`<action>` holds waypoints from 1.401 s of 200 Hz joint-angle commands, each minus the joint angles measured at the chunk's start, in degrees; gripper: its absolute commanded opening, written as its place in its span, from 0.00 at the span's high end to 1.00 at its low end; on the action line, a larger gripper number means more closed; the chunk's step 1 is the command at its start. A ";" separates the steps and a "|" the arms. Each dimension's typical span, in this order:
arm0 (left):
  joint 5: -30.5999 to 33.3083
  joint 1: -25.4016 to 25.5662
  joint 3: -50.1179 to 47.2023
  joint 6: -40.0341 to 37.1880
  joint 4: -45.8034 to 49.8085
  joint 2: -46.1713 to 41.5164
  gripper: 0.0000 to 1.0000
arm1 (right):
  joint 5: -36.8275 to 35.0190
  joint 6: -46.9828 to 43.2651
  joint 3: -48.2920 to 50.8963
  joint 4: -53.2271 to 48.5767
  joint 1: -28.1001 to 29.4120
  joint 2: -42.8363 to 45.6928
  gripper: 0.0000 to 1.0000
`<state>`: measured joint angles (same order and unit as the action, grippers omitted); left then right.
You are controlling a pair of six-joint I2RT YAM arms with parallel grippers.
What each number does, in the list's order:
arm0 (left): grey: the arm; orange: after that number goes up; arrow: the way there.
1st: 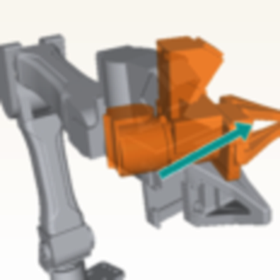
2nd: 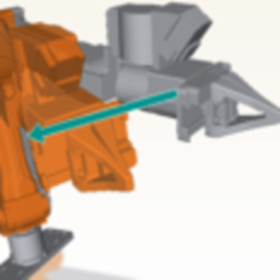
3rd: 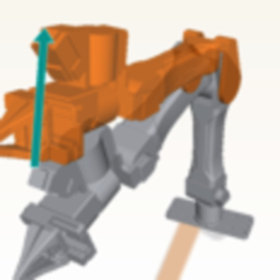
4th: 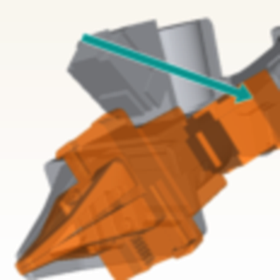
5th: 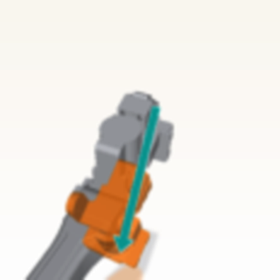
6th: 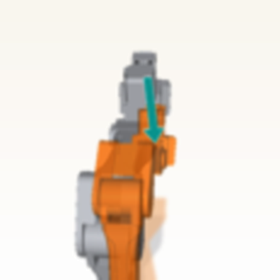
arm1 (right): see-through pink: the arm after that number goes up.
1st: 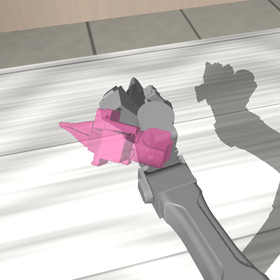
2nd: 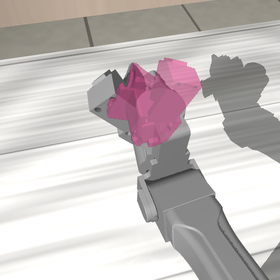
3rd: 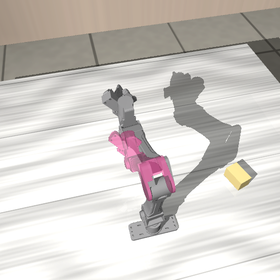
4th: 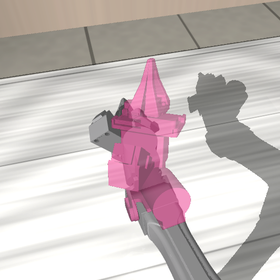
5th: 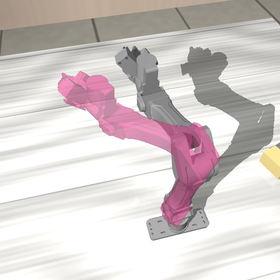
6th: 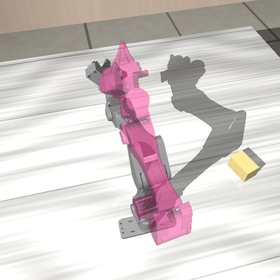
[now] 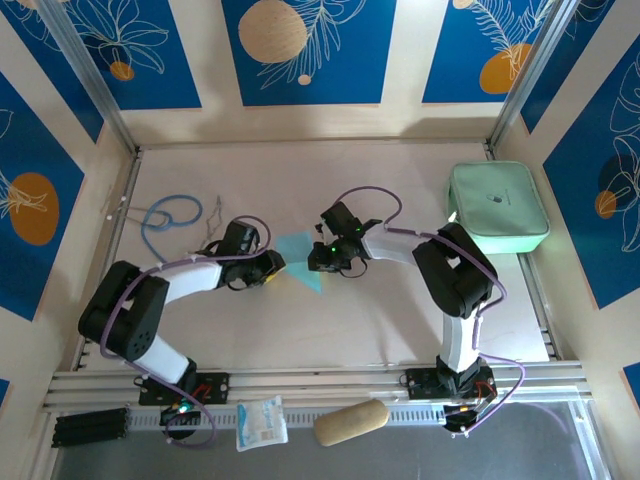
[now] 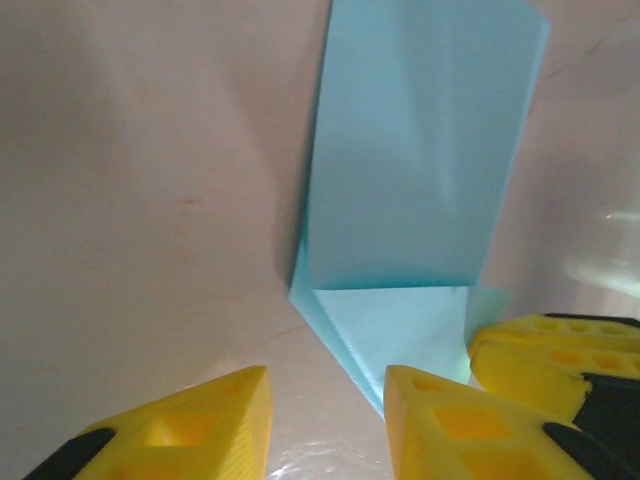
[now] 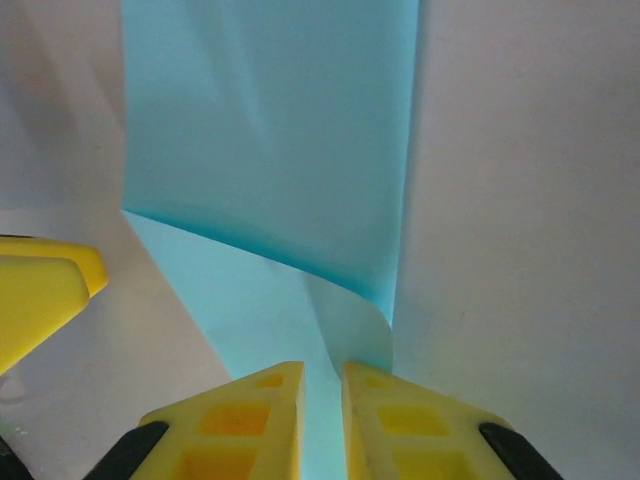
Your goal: Fold a paper plane with a square sheet of paper (pick it up from the middle)
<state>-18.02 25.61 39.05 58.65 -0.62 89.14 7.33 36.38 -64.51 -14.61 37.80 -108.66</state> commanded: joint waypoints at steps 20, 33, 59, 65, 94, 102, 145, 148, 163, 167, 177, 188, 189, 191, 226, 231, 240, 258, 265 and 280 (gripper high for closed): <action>-3.18 -0.38 2.35 0.46 -1.66 2.49 0.71 | -0.93 0.71 -0.90 -2.97 0.38 -1.81 0.83; -3.86 -0.47 2.60 0.61 -2.68 3.17 0.74 | -0.98 0.66 -0.88 -3.15 0.41 -1.98 0.83; -4.39 -0.69 2.87 0.93 -3.93 3.97 0.76 | -1.09 0.43 -0.90 -3.48 0.30 -2.26 0.83; -4.39 -0.74 2.88 0.94 -4.03 4.19 0.76 | -1.09 0.36 -0.88 -3.49 0.23 -2.34 0.83; -4.86 -1.08 3.14 1.18 -4.91 5.52 0.73 | -1.08 0.39 -0.88 -3.49 0.26 -2.55 0.84; -5.07 -1.22 3.22 1.19 -5.22 5.91 0.73 | -1.09 0.36 -0.88 -3.52 0.26 -2.60 0.84; -7.76 -1.93 2.93 2.56 -9.37 7.79 0.76 | -1.10 0.18 -0.75 -3.58 0.21 -2.59 0.84; -8.01 -2.00 2.82 2.62 -9.71 7.88 0.77 | -1.09 0.26 -0.71 -3.54 0.17 -2.61 0.84; -9.00 -2.39 2.46 3.19 -11.43 8.43 0.77 | -1.02 0.09 -0.69 -3.49 0.11 -2.68 0.84; -9.39 -2.41 2.44 3.26 -11.85 8.54 0.78 | -1.01 0.02 -0.70 -3.41 0.03 -2.69 0.84; -10.25 -2.71 2.35 3.34 -12.75 9.08 0.78 | -0.87 -0.17 -0.70 -3.41 0.00 -2.70 0.84; -10.87 -2.93 2.26 3.36 -13.57 9.64 0.78 | -0.83 -0.46 -0.55 -3.19 -0.16 -2.70 0.84; -10.93 -2.88 2.26 3.38 -13.63 9.69 0.78 | -0.79 -0.45 -0.54 -3.17 -0.17 -2.70 0.84; -11.01 -2.98 2.20 3.42 -13.71 9.74 0.78 | -0.75 -0.52 -0.53 -3.15 -0.18 -2.70 0.84; -12.88 -3.67 2.18 3.51 -16.14 11.37 0.81 | -0.09 -2.89 -0.27 -2.06 -0.45 -2.19 0.84; -13.09 -3.76 2.17 3.63 -16.33 11.56 0.81 | 0.13 -3.36 -0.19 -1.74 -0.45 -2.09 0.84; -13.22 -3.81 2.24 3.58 -16.68 11.89 0.82 | 0.35 -4.28 -0.09 -1.29 -0.45 -1.61 0.83; -13.49 -3.81 2.35 3.63 -16.86 12.03 0.86 | 0.58 -6.32 -0.25 -0.82 -0.54 -0.57 0.82; -13.48 -3.80 2.39 3.71 -16.87 11.87 0.87 | 0.37 -7.05 -0.43 -0.86 -0.54 0.09 0.81; -13.14 -3.81 2.35 3.78 -16.82 11.36 0.89 | -0.54 -8.47 -0.53 -0.92 -0.49 2.16 0.78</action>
<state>-29.80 22.28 41.04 62.39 -15.92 100.68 7.49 31.86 -64.69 -15.00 37.58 -109.65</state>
